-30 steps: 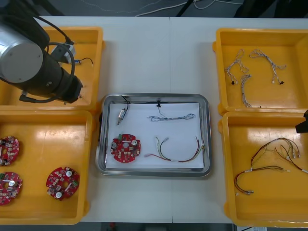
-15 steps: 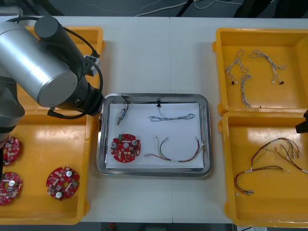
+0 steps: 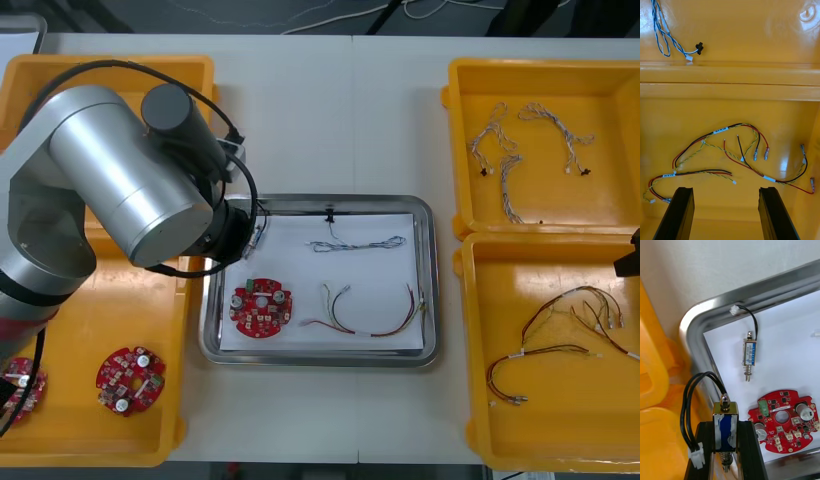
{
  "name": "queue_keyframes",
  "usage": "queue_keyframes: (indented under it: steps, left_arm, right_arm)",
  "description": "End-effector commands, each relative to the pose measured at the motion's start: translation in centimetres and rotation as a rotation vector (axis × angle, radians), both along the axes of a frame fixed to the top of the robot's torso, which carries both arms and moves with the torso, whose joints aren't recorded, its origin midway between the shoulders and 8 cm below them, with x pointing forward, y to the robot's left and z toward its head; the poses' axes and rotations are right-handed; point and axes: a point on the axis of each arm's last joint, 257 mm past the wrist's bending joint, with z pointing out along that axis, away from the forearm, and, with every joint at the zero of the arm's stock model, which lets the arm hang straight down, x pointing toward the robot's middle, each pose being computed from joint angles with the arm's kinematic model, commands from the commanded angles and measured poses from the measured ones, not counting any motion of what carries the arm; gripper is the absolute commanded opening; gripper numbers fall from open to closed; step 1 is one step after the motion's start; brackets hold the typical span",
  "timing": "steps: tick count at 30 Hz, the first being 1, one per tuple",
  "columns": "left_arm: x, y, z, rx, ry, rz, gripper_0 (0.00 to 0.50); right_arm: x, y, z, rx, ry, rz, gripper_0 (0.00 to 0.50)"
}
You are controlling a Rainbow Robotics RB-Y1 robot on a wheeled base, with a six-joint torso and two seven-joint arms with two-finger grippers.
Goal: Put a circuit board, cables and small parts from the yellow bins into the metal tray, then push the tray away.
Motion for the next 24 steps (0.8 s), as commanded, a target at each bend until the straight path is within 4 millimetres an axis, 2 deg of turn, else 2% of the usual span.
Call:
queue_keyframes:
  steps: [1,7,11,24]
  left_arm:
    - [-0.5,-3.5,1.1,-0.061,-0.036,0.014,0.000]
    - [-0.7,-5.5,0.6,-0.080,-0.040,-0.004,0.000]
    - [-0.6,-6.1,-0.1,-0.082,-0.039,-0.004,0.000]
    - [1.4,-8.0,-2.4,-0.076,-0.064,0.004,0.000]
  right_arm:
    - [-0.3,-0.5,0.4,-0.003,-0.005,-0.010,0.500]
    - [-0.3,-0.5,0.4,-0.003,-0.005,-0.010,0.500]
    - [-0.3,-0.5,0.4,-0.003,-0.005,-0.010,0.500]
    - [-0.3,-0.5,0.4,-0.003,-0.005,-0.010,0.500]
